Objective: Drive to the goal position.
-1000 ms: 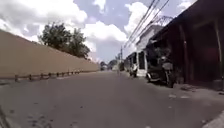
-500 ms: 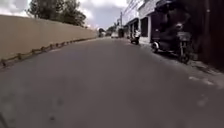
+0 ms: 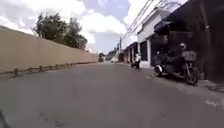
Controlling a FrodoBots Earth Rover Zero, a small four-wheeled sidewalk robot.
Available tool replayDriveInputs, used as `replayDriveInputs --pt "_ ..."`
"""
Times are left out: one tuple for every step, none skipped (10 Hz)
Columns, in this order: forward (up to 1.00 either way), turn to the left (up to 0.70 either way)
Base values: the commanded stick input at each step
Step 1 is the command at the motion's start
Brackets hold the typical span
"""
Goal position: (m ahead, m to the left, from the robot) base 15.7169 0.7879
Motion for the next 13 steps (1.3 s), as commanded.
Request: replayDriveInputs --pt "1.00 0.00" --pt "1.00 0.00" --pt "1.00 0.00" --pt "1.00 0.00" --pt "1.00 0.00" --pt "1.00 0.00" --pt "1.00 -0.18" --pt "1.00 -0.27" --pt "1.00 -0.16" --pt "1.00 0.00" --pt "1.00 0.00" --pt "1.00 0.00" --pt "1.00 0.00"
